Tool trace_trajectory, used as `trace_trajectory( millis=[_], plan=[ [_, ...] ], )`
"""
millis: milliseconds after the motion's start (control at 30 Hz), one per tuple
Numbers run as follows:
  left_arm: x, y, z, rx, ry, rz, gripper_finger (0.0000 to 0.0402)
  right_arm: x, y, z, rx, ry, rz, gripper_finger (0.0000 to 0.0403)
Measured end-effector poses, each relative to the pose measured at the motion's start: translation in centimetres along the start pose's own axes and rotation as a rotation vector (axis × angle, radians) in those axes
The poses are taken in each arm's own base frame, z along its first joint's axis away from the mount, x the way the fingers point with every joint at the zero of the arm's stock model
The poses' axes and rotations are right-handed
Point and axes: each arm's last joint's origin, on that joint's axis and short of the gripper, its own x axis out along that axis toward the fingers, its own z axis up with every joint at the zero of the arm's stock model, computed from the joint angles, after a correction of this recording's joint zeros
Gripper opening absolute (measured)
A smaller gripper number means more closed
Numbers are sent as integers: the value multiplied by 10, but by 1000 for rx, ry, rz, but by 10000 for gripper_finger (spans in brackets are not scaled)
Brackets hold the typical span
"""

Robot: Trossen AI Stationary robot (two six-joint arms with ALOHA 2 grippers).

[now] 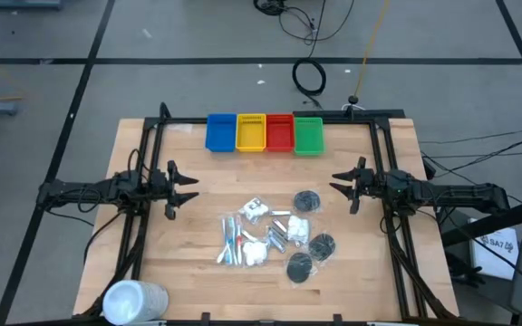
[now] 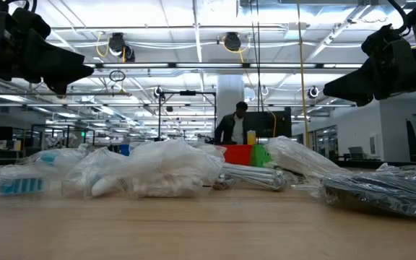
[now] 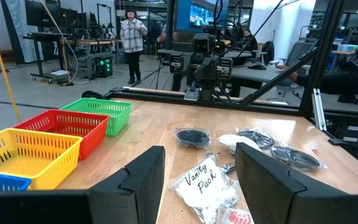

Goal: Pick & Place Travel size toiletries

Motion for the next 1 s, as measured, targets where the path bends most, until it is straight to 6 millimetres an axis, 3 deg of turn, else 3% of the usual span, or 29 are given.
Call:
trace_trajectory(
  millis=[1000],
  plan=[
    [0, 0, 0, 0, 0, 0, 191, 1, -11, 0, 11, 7, -64, 125]
  ],
)
